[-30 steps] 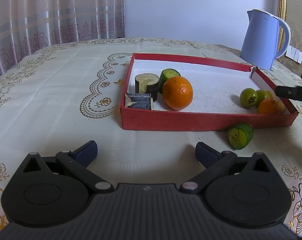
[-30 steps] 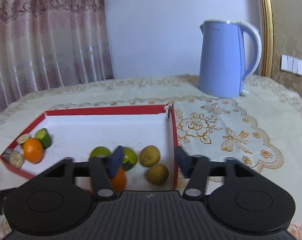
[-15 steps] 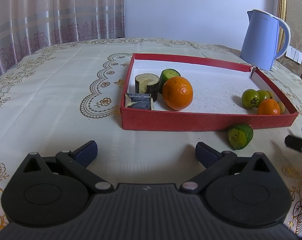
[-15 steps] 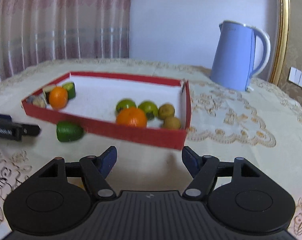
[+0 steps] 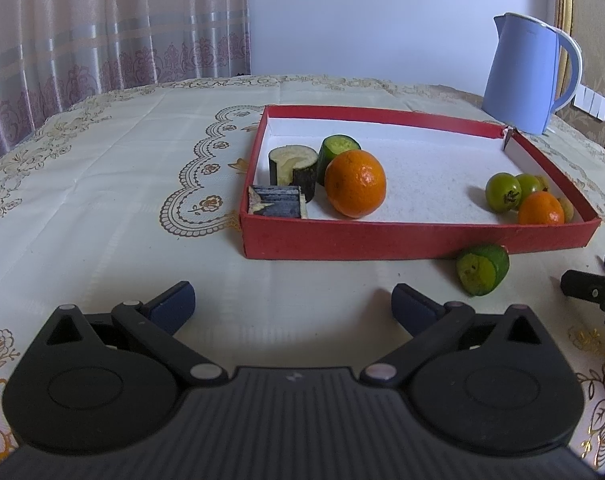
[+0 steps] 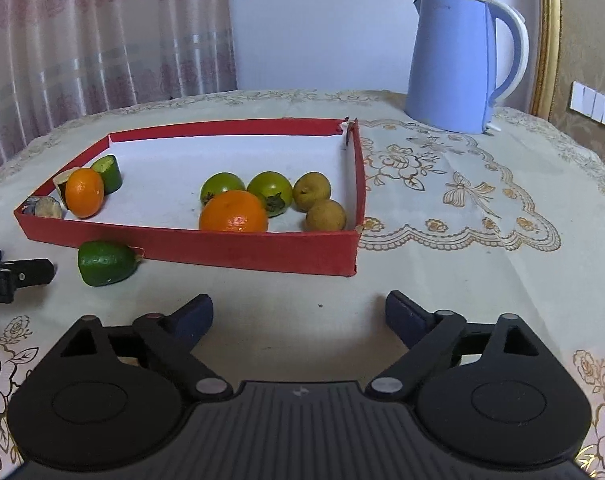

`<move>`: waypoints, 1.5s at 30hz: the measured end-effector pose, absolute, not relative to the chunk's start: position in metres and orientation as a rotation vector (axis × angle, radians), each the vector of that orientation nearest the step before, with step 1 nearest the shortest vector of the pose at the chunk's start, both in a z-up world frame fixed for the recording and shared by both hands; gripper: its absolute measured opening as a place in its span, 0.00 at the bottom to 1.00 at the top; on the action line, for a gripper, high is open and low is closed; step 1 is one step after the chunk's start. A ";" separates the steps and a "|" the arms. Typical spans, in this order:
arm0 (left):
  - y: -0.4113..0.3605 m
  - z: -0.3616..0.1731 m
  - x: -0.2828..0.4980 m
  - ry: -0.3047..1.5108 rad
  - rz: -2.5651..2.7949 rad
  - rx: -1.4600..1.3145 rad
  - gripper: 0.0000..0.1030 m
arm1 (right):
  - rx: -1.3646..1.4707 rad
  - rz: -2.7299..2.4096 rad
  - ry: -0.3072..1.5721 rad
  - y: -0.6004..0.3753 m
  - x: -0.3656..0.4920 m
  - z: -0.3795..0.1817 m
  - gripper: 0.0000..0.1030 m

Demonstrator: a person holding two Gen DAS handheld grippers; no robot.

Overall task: Organize fruits
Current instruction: 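Move the left gripper toward the green lime beside the tray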

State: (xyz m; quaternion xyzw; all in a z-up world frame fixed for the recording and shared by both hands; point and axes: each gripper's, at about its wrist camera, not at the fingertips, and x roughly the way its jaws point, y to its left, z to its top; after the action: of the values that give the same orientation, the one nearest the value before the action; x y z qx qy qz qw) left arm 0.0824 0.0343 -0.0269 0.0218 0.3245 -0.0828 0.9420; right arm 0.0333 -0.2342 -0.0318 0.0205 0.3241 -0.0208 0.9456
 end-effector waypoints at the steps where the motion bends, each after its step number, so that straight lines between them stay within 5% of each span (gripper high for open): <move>1: 0.034 -0.027 0.082 0.660 -0.165 0.046 1.00 | 0.037 -0.044 0.662 -0.233 0.033 -0.032 0.91; 45: -0.058 -0.021 0.088 0.696 -0.227 0.047 0.96 | 0.036 -0.043 0.660 -0.234 0.033 -0.032 0.92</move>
State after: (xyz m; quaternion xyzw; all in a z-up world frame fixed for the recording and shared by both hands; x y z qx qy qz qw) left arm 0.0880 -0.0577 -0.0213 0.0229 0.3402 -0.1109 0.9335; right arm 0.0332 -0.2339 -0.0318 0.0178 0.3241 -0.0211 0.9456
